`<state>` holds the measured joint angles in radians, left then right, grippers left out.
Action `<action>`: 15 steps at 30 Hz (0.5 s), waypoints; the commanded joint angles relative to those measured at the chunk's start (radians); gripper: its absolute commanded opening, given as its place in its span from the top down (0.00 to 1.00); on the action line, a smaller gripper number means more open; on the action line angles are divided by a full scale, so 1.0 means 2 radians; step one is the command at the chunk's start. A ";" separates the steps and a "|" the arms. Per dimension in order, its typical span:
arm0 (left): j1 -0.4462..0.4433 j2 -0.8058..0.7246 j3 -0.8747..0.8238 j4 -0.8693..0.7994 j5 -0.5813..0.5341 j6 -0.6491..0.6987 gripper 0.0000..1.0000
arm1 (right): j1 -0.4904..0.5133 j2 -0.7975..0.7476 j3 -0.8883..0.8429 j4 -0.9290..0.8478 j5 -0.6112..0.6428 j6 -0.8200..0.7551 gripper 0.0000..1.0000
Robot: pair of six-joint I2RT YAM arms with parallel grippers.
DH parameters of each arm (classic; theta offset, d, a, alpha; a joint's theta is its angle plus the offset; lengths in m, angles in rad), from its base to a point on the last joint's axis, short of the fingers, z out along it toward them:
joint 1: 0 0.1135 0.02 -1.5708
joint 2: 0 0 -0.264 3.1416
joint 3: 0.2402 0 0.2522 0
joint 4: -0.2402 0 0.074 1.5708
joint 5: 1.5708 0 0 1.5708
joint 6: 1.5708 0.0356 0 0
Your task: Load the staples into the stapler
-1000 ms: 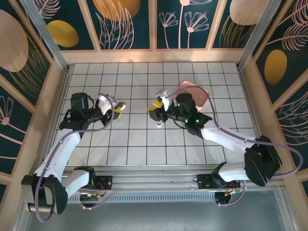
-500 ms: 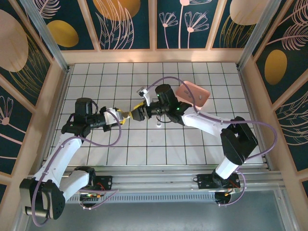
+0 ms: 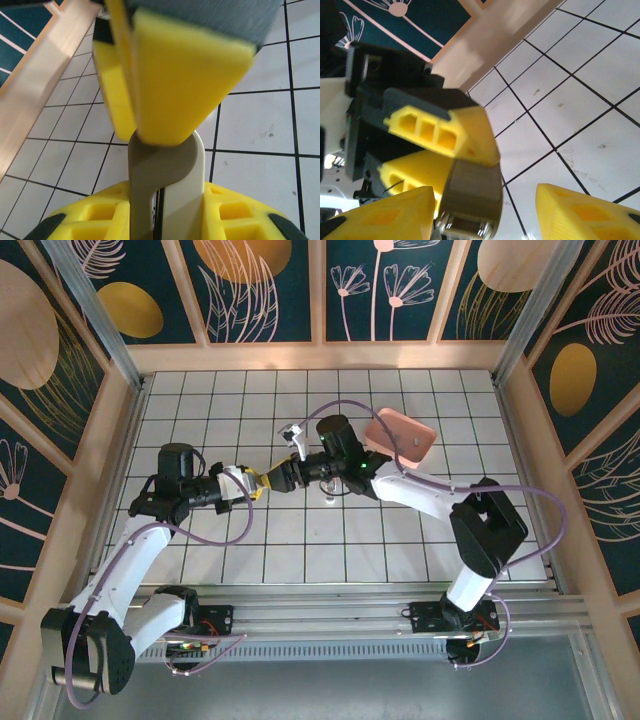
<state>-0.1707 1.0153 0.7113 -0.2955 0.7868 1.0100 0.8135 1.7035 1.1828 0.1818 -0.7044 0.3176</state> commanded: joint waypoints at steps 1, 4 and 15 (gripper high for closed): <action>-0.003 0.000 -0.002 0.003 0.026 0.017 1.00 | 0.004 0.015 0.025 -0.002 0.006 0.011 0.47; -0.004 -0.001 -0.002 0.004 0.025 0.017 1.00 | 0.004 0.019 0.026 0.004 -0.004 0.014 0.53; -0.005 -0.005 -0.003 0.015 0.023 0.005 1.00 | 0.004 0.027 0.027 0.013 -0.035 0.025 0.55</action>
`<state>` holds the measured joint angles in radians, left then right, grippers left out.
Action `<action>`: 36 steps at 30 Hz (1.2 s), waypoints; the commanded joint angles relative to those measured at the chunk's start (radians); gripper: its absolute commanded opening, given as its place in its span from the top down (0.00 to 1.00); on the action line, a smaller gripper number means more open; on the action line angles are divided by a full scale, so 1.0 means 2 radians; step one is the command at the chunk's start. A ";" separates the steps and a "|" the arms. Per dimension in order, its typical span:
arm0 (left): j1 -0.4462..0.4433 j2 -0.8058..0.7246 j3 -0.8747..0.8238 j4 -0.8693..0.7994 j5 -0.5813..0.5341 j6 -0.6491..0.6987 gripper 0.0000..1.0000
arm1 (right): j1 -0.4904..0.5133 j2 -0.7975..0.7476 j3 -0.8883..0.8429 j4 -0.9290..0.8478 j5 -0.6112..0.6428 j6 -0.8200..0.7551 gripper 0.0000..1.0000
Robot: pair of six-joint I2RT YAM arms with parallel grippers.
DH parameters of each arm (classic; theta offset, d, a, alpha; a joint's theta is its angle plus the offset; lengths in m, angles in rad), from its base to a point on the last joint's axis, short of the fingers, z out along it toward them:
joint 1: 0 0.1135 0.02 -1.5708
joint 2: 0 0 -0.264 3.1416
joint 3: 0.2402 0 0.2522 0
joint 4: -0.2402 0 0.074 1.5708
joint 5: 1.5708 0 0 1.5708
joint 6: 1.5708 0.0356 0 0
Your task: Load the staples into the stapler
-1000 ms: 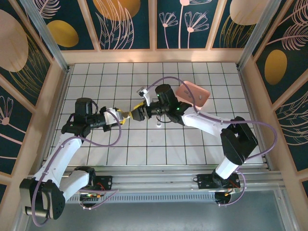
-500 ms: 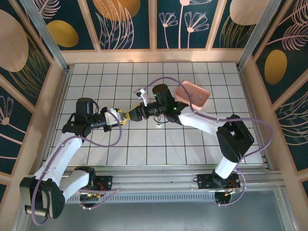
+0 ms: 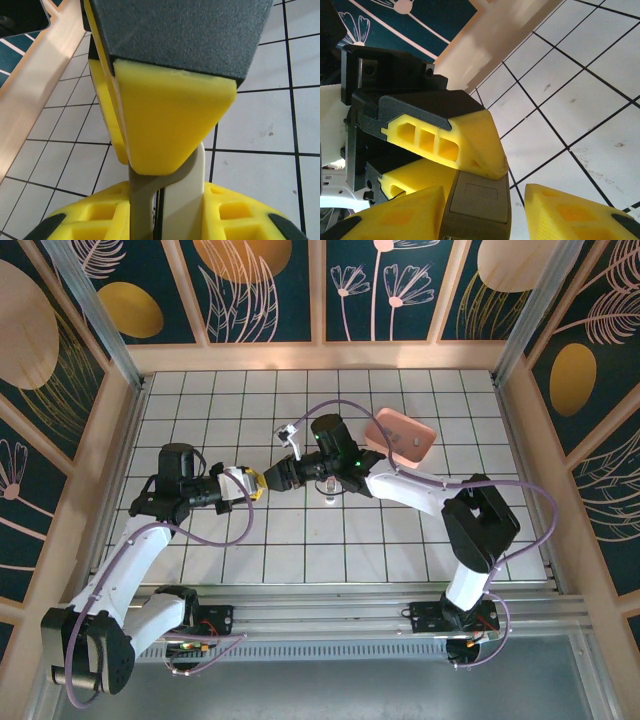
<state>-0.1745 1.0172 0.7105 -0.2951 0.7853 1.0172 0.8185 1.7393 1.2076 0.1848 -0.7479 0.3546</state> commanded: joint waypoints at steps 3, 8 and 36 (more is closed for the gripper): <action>-0.003 -0.008 -0.003 0.019 0.021 -0.004 0.99 | 0.001 0.011 0.016 0.010 -0.019 0.007 0.56; -0.003 -0.012 -0.003 0.049 0.012 -0.063 0.84 | 0.001 0.007 0.014 0.008 -0.021 -0.006 0.77; -0.018 0.039 -0.050 0.255 0.237 -0.351 0.39 | -0.061 -0.169 -0.290 0.487 -0.075 -0.180 1.00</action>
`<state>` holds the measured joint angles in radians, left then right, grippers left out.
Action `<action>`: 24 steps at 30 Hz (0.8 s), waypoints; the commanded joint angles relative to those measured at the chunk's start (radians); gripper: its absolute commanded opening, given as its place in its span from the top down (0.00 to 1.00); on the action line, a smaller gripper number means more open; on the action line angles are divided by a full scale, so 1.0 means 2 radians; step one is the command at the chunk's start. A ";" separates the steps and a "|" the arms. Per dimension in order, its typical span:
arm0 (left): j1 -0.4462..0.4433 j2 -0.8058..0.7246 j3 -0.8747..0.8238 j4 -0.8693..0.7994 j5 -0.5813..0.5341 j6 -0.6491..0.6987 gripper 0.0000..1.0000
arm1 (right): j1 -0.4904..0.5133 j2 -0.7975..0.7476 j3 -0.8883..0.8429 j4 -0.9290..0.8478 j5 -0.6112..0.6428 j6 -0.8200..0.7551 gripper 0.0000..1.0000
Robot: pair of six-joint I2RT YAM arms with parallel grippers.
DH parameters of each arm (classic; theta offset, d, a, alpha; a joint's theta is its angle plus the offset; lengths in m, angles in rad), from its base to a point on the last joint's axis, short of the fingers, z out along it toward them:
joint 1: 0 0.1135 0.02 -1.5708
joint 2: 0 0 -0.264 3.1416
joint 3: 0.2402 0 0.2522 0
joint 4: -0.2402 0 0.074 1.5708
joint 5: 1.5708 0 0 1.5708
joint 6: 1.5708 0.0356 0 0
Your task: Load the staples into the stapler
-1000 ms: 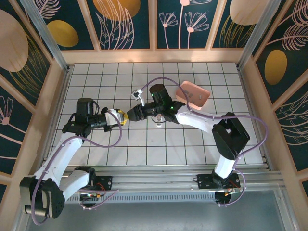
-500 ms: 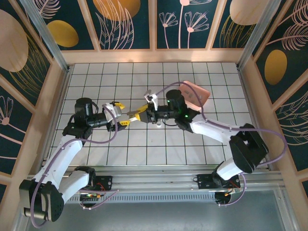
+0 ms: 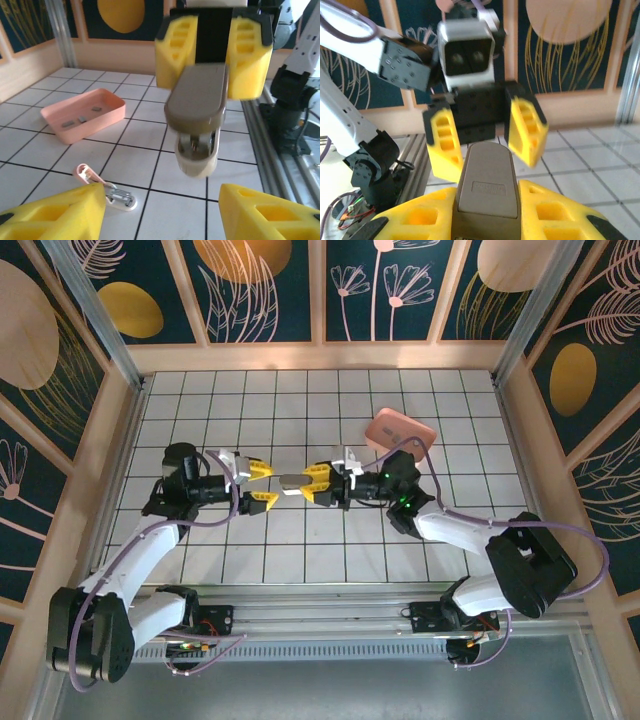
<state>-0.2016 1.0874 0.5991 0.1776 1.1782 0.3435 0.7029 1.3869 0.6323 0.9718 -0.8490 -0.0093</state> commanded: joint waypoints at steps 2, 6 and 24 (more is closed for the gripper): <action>-0.006 0.004 0.006 0.018 0.046 -0.011 0.39 | -0.002 0.015 0.003 0.098 -0.026 0.006 1.00; -0.010 0.007 0.010 0.006 0.063 0.005 0.40 | 0.003 0.026 0.013 0.099 -0.025 0.007 1.00; -0.013 0.023 0.028 -0.048 0.099 0.062 0.54 | 0.025 0.060 0.036 0.111 -0.026 0.013 1.00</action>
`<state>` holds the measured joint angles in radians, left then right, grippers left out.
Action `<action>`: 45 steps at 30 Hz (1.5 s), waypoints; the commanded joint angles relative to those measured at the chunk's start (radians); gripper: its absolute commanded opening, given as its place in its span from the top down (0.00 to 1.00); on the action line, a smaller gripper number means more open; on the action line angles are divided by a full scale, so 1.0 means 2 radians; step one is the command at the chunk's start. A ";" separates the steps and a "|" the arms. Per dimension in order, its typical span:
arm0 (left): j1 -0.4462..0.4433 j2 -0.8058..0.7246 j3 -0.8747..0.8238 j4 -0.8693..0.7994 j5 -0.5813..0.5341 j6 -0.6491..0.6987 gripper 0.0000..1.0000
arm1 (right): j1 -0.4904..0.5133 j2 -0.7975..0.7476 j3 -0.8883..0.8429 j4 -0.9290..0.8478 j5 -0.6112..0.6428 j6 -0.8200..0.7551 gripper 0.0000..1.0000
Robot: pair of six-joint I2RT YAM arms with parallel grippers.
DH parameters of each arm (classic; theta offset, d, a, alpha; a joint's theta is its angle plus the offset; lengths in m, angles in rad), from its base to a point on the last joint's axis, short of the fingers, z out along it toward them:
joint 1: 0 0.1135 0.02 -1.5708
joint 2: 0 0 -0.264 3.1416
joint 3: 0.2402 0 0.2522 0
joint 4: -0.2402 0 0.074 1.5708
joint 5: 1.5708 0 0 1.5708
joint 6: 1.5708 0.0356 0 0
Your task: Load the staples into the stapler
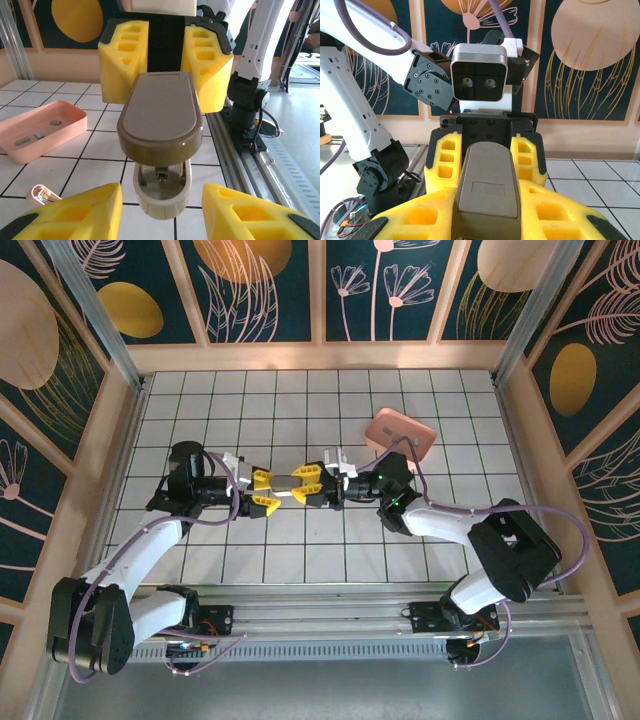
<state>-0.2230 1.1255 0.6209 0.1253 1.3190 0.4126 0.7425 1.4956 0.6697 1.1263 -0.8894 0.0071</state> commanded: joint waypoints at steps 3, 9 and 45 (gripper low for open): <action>-0.003 0.008 0.021 -0.032 0.036 0.037 0.55 | 0.005 0.009 0.018 0.034 -0.006 0.005 1.00; -0.003 0.016 0.029 -0.054 0.038 0.052 0.60 | 0.008 0.012 0.019 0.034 -0.005 0.005 1.00; -0.011 -0.030 0.042 -0.196 -0.251 0.206 1.00 | 0.028 -0.091 0.063 -0.388 0.167 -0.213 0.38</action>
<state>-0.2390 1.0897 0.7204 -0.2535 0.8066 0.7578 0.7723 1.2976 0.7193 0.5152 -0.5774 -0.2516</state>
